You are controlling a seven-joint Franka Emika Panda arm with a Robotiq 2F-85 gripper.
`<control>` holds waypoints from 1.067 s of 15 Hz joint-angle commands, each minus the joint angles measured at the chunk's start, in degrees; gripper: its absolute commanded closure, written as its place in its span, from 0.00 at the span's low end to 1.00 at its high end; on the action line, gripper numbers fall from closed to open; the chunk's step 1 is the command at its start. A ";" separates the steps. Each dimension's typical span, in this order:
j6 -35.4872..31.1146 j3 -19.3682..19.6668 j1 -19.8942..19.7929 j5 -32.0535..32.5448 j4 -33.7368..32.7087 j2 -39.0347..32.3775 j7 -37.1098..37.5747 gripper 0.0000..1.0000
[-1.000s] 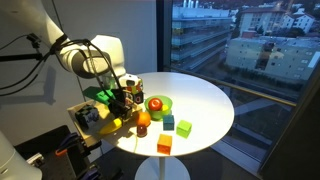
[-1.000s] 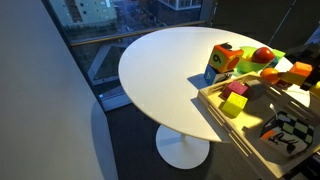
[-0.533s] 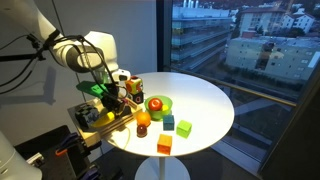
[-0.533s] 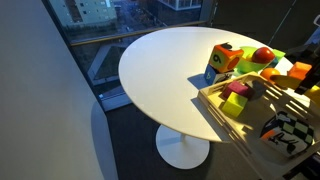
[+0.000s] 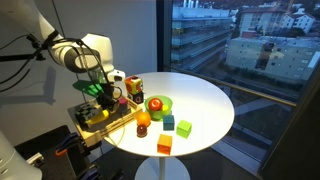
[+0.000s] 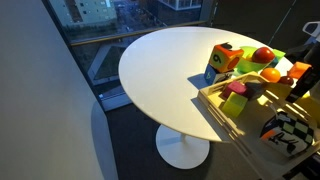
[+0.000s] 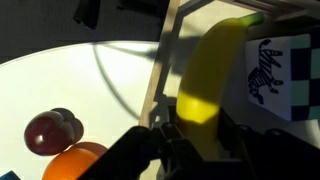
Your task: Put the banana on the tray
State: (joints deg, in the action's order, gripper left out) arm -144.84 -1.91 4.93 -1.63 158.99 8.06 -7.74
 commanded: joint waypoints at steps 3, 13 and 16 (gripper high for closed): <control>-5.10 -0.37 -0.31 -0.39 -0.02 -5.03 0.73 0.84; -6.61 0.37 -2.03 1.09 -0.08 -6.94 2.79 0.08; -4.61 0.77 -2.67 -0.41 -0.15 -4.97 1.16 0.00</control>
State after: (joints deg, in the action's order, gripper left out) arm -151.74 -1.62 3.33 -1.62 158.89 0.46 -6.30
